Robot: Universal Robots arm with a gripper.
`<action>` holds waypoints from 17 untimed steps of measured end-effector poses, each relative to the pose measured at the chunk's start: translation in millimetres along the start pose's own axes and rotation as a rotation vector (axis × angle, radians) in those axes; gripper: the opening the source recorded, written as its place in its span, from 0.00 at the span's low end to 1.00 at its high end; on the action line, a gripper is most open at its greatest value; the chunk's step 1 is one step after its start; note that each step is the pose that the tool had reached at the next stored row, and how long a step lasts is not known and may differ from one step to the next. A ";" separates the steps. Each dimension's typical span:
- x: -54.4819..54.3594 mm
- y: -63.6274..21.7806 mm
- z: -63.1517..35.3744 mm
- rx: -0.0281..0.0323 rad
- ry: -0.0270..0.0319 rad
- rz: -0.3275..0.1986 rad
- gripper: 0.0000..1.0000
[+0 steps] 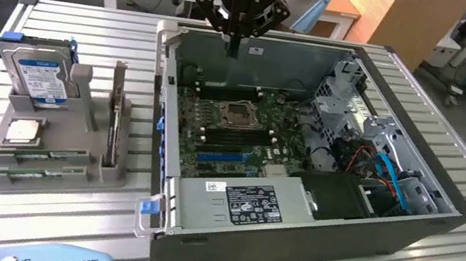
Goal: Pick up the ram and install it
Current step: 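Reach for the ram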
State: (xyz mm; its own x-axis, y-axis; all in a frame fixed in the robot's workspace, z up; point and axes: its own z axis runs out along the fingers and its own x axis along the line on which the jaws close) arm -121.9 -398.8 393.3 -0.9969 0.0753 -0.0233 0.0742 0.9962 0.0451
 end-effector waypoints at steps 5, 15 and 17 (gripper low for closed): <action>0.0 0.0 0.0 0.0002 0.0001 0.000 0.10; 4.9 -0.4 0.6 0.0000 0.0008 0.000 0.10; 7.2 -0.6 0.6 0.0001 0.0008 0.000 0.10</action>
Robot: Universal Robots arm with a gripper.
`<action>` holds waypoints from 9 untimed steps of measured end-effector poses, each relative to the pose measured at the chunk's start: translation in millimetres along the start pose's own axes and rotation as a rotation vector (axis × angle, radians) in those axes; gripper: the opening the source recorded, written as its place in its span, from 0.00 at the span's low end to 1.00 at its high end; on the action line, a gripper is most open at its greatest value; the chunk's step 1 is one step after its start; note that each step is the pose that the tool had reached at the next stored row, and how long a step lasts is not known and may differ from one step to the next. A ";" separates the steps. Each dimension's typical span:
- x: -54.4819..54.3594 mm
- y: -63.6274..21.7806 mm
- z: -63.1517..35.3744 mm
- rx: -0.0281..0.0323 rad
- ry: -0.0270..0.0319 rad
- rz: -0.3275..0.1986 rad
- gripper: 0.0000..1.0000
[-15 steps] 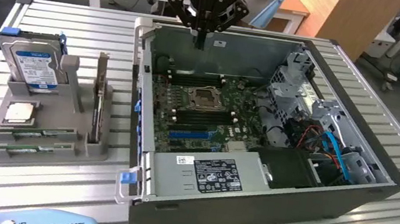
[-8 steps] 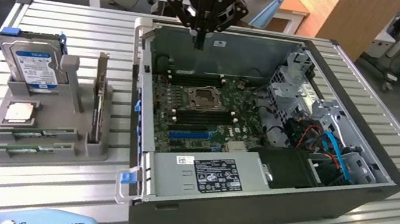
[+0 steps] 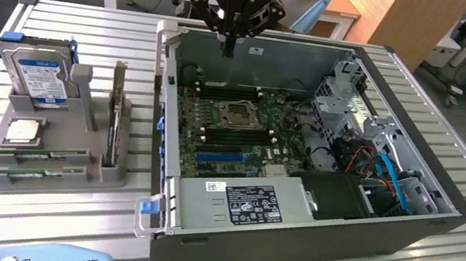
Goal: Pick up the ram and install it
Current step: 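Reach for the ram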
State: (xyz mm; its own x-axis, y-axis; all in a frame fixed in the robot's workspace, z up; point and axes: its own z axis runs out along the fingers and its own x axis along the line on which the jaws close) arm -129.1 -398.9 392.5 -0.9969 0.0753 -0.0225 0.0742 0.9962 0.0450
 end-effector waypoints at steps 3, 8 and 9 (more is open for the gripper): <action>3.7 -0.3 0.1 0.0000 0.0000 0.000 0.10; 10.4 -0.8 0.1 0.0000 0.0001 0.000 0.10; 11.9 -0.9 0.1 0.0000 0.0000 0.000 0.10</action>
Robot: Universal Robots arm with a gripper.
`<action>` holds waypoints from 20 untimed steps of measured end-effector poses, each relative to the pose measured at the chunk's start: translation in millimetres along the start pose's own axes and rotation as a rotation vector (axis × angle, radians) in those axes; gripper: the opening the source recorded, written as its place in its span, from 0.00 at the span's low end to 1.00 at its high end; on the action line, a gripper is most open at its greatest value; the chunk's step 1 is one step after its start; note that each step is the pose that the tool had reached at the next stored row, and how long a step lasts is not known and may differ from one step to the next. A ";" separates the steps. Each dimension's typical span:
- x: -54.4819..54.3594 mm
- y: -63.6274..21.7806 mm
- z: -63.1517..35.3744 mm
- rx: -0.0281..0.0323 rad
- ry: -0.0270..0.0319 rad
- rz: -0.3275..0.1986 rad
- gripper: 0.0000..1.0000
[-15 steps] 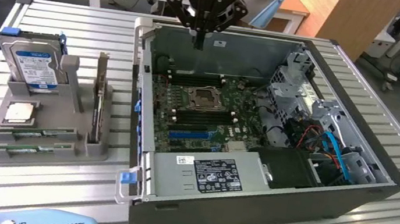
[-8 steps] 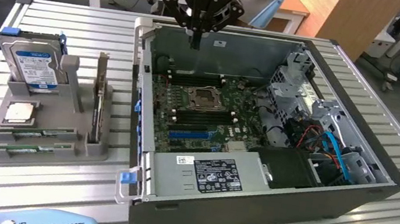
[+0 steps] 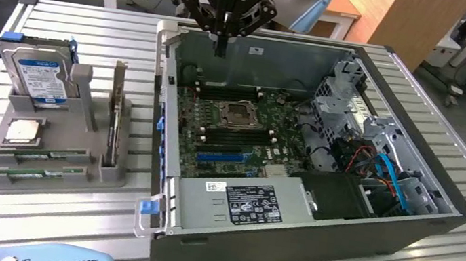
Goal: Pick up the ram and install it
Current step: 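Reach for the ram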
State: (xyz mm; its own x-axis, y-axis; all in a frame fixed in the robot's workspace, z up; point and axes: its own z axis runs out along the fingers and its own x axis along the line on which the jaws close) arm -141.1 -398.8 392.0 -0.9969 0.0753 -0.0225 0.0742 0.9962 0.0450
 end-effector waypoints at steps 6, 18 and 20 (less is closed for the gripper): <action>10.7 -0.8 0.1 0.0000 0.0000 0.000 0.10; 40.5 -3.1 0.5 0.0000 0.0000 0.000 0.10; 45.5 -3.5 0.5 0.0000 0.0000 0.000 0.10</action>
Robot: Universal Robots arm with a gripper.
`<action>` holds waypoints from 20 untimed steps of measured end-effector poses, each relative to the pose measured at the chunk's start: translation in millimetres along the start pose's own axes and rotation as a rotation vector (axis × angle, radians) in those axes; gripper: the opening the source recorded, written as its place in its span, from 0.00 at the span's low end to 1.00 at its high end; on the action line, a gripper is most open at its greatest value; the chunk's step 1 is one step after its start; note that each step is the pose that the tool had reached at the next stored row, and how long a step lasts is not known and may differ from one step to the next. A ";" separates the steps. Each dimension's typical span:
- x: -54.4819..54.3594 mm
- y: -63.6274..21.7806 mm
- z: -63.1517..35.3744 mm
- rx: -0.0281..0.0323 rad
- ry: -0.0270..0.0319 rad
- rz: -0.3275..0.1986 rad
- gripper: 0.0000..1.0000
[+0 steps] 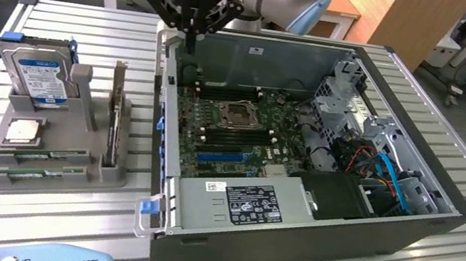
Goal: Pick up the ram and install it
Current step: 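Reach for the ram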
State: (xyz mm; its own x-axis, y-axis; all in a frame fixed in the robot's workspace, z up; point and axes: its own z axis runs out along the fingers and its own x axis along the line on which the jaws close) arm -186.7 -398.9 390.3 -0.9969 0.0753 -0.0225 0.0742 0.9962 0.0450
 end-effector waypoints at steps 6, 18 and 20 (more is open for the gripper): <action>16.6 -1.2 0.2 0.0000 0.0001 0.000 0.10; 53.5 -4.1 0.7 -0.0001 0.0000 0.000 0.10; 59.5 -4.5 0.7 0.0000 0.0001 0.000 0.10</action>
State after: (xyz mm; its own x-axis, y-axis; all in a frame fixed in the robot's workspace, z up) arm -246.4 -398.9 388.1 -0.9969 0.0752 -0.0224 0.0742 0.9962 0.0450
